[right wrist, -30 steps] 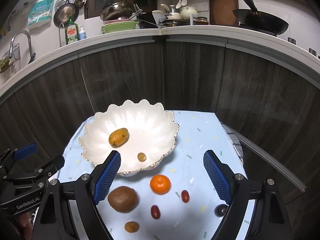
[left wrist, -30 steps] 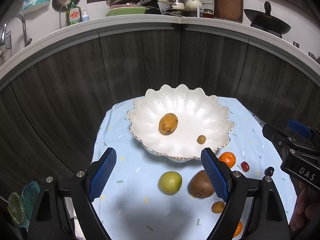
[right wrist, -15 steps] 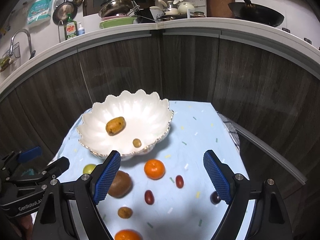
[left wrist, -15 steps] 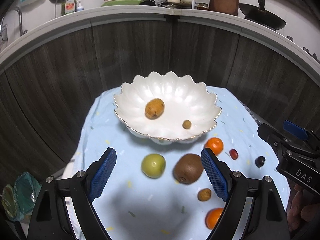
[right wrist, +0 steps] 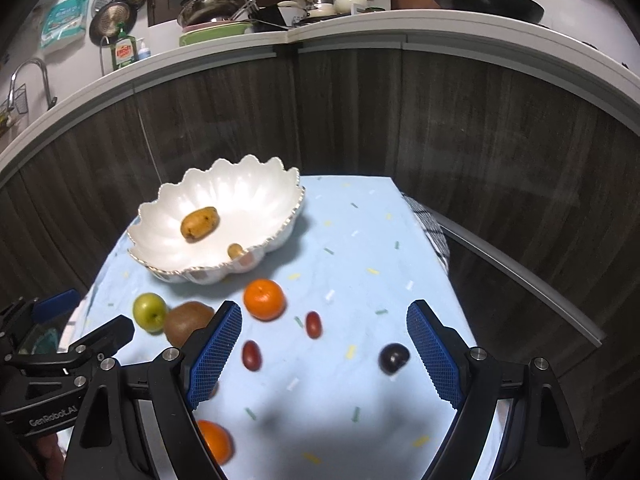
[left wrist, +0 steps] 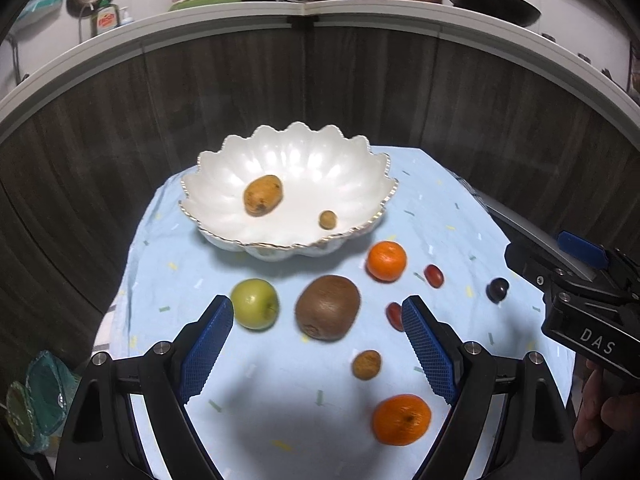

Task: Organize fruits
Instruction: 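Withdraw both open tools from the bowl toward the remaining fruits, then grasp the dark plum with the right tool while the left tool grasps another brown fruit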

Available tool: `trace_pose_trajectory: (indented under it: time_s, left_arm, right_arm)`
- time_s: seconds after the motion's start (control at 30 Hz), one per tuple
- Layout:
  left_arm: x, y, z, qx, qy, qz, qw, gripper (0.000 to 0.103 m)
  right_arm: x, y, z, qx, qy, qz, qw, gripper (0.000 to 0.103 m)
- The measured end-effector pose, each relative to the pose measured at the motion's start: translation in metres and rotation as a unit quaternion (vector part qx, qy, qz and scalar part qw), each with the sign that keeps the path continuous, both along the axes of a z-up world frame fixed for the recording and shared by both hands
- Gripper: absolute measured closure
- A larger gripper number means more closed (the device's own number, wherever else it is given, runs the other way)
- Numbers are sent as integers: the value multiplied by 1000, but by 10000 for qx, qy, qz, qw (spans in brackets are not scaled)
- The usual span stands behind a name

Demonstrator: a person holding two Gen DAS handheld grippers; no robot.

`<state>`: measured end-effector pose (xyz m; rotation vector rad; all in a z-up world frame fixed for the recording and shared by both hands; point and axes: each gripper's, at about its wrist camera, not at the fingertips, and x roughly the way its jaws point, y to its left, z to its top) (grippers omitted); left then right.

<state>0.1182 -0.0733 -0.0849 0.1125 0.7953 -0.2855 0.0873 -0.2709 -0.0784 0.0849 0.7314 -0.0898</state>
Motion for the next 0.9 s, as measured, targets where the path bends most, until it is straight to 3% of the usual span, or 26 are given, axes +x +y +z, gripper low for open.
trace_pose_trajectory:
  time_s: [0.37, 0.63, 0.9]
  left_arm:
    - [-12, -30, -25, 266, 160, -295, 9991, 24]
    - [-9, -39, -44, 344, 297, -336, 9984, 38]
    - [-2, -44, -65, 464, 495, -306, 9972, 41]
  right_arm:
    - [-11, -23, -23, -147, 91, -47, 9998, 18]
    - [-5, -32, -42, -217, 146, -82, 9996, 18]
    - [5, -37, -59, -104, 245, -75, 9996, 18]
